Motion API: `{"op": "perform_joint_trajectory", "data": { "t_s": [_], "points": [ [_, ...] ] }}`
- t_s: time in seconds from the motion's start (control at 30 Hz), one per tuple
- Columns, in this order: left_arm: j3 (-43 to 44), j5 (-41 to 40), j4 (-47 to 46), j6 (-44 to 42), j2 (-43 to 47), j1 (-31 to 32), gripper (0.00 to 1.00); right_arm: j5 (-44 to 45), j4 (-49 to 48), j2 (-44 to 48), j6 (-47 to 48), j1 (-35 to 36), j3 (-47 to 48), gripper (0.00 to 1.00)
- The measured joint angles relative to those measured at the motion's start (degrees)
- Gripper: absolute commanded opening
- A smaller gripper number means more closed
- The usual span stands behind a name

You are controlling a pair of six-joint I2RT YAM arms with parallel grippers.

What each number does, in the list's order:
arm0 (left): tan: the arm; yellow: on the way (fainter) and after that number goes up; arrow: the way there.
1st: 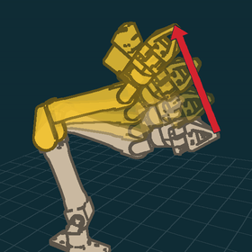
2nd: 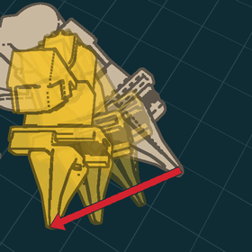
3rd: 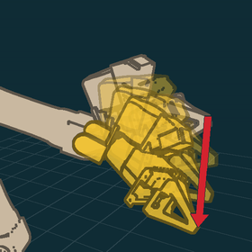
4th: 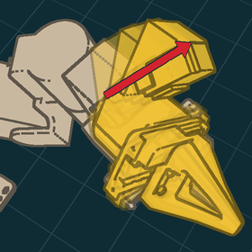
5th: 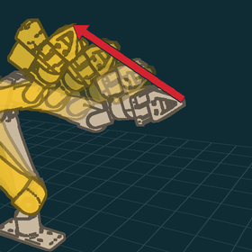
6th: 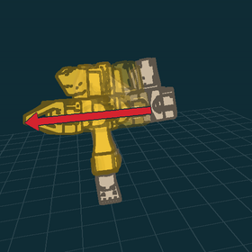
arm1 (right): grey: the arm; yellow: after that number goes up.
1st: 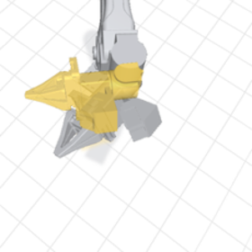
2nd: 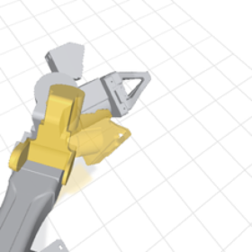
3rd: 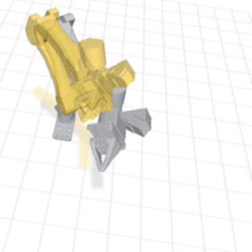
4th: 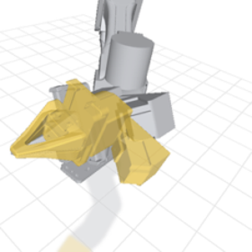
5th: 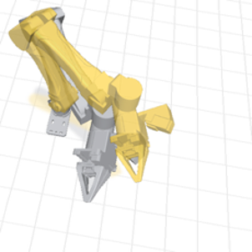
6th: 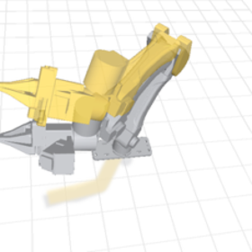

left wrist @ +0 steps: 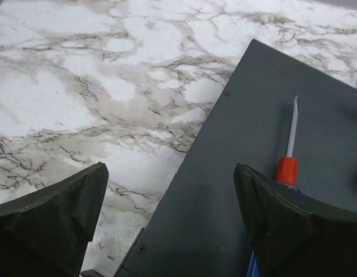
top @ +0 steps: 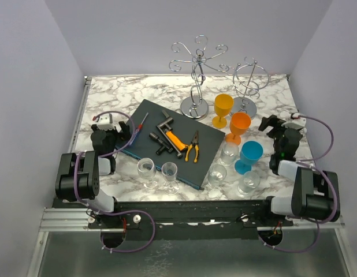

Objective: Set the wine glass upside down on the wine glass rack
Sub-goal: Move the distractor to the center of the board.

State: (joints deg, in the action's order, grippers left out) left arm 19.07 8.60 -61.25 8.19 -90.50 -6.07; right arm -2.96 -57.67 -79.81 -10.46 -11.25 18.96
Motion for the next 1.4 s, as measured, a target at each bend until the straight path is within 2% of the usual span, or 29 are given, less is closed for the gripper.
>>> {"op": "perform_joint_trajectory", "data": {
  "t_s": [0.1,0.23,0.4,0.63,0.7,0.83,1.03,1.17,1.27,1.4],
  "points": [
    [0.9,1.0,3.8,0.4,4.1,-0.8,0.99,9.1,14.2,6.7,-9.3,-0.3,3.1,1.00],
    [7.1,2.7,14.6,0.6,9.7,-1.9,0.99,15.1,31.2,8.2,-15.7,-1.5,13.9,1.00],
    [23.9,3.5,35.6,0.8,9.8,-2.6,0.99,13.6,43.5,14.2,-18.7,-1.6,18.1,0.99],
    [33.1,4.6,55.8,0.7,9.8,-2.6,0.99,10.9,59.7,19.7,-18.0,0.9,28.6,0.84],
    [35.3,5.7,61.7,0.6,9.8,-2.6,0.99,11.8,63.3,20.8,-17.4,5.1,31.6,0.80],
    [41.8,8.3,70.8,0.6,8.8,-2.6,0.99,16.0,69.4,21.1,-16.4,18.0,37.2,0.72],
    [47.5,11.1,77.8,-0.2,6.6,-2.6,0.99,25.7,79.2,15.4,-16.2,38.7,47.3,0.52],
    [49.5,11.8,82.0,-1.0,4.6,-2.6,0.98,31.1,84.3,5.9,-17.7,50.8,54.7,0.27],
    [49.8,11.8,84.1,-1.4,4.0,-2.6,0.98,31.0,87.2,-1.6,-20.0,54.6,57.3,0.18],
    [49.9,11.8,85.4,-2.0,4.0,-2.6,0.97,30.5,89.9,-7.7,-22.0,54.7,56.7,0.08]
  ]
}}
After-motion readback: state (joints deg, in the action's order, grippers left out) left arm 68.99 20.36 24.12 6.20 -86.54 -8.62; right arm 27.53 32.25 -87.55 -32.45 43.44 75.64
